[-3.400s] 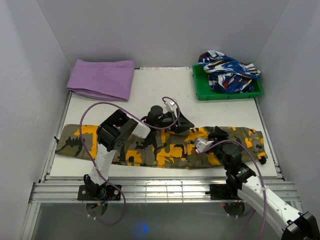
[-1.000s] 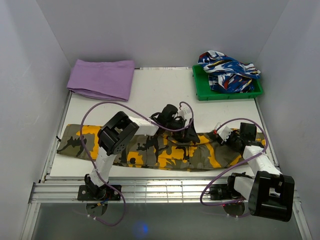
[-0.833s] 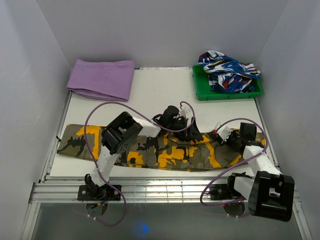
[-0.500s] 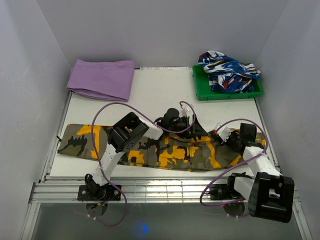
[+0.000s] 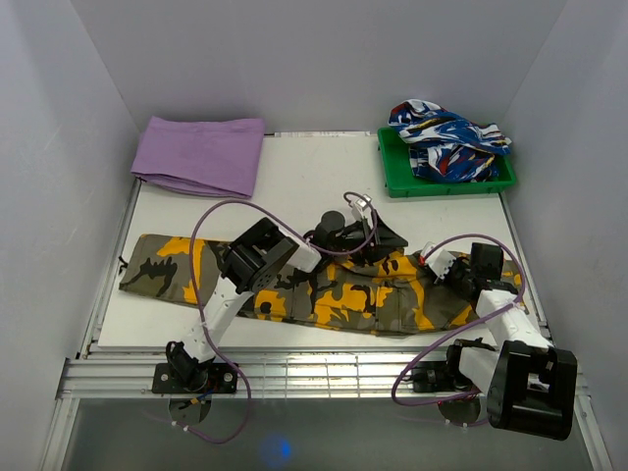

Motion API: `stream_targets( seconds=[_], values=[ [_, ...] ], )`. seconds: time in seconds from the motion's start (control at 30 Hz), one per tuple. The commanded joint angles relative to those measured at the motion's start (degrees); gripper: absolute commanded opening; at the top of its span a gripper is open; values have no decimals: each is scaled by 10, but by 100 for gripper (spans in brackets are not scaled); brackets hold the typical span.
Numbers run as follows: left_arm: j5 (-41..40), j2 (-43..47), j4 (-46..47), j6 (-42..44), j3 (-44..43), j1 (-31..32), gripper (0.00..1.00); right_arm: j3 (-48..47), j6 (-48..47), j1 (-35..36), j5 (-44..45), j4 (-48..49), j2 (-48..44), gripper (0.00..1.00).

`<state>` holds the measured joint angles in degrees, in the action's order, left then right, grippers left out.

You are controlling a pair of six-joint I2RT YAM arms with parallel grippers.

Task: Fold and stack the trousers
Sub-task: Fold the trousers

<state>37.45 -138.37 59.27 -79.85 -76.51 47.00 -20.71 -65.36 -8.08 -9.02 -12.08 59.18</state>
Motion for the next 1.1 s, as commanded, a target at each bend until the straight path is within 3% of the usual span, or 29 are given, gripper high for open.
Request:
stream_targets(
  seconds=[0.0,0.1,0.23,0.4,0.5,0.53,0.57,0.67,0.77,0.87,1.07],
  values=[
    [-37,7,59,-52,-5,-39,78,30,-7,1,19,-56,4,8],
    [-39,14,84,-84,-4,-66,72,35,-10,0,33,-45,3,8],
    [-41,37,102,-105,9,-92,71,21,-7,-4,44,-44,15,8],
    [-40,65,71,-77,21,-127,70,12,-13,-11,51,-46,16,8],
    [-7,92,-11,16,16,-157,69,2,-11,-12,59,-50,16,8],
    [10,101,-54,122,8,-162,69,-1,-11,-12,60,-53,16,8],
    [44,110,-178,191,-28,-162,69,-5,-10,-12,59,-63,16,8],
    [67,132,-336,385,-79,-154,68,-17,-6,-12,52,-74,24,8],
    [71,129,-449,491,-121,-138,68,-23,1,-12,53,-80,34,8],
    [54,108,-544,544,-188,-114,68,-25,0,-12,52,-85,35,8],
    [40,38,-643,604,-325,-68,67,-27,-8,-12,51,-92,35,8]
  ],
)
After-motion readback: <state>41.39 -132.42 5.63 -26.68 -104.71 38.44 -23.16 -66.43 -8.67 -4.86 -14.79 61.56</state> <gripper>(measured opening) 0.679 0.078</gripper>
